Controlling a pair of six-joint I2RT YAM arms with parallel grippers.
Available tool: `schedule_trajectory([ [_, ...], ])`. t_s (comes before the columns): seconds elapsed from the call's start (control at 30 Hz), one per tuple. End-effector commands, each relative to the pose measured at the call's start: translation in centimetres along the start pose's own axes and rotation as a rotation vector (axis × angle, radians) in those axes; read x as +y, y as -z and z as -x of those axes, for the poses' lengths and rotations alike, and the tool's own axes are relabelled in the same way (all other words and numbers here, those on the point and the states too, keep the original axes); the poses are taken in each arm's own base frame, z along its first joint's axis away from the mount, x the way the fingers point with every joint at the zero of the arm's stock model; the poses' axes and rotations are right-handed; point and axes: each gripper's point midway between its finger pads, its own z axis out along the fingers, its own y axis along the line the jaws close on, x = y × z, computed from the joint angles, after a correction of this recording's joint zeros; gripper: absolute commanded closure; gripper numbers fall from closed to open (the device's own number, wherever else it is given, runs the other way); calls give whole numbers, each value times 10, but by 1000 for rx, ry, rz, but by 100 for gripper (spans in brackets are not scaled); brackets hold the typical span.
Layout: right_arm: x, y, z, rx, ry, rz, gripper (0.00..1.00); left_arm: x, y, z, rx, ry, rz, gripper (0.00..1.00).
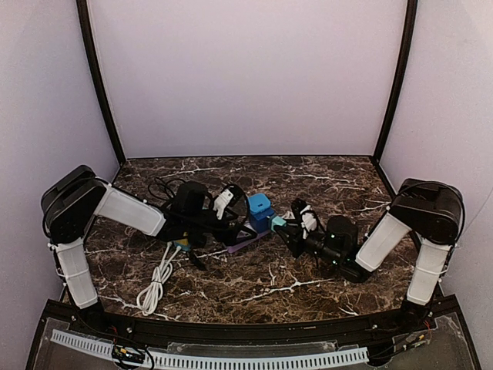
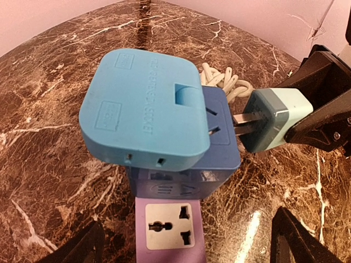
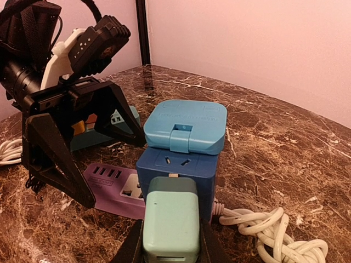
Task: Insert the plug
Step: Insert the plug into the socket.
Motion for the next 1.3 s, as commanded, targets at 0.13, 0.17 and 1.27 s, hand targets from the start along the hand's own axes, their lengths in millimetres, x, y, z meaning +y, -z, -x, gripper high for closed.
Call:
schedule_trajectory([
  [0.13,4,2,37,-145,7,-6,100,20,-13,19,-86,8,112,12],
  [0.17,4,2,37,-145,7,-5,100,20,-13,21,-94,7,114,12],
  [1.27,11,-1,12,-67,6,-6,100,9,-26,8,-110,29,58,71],
])
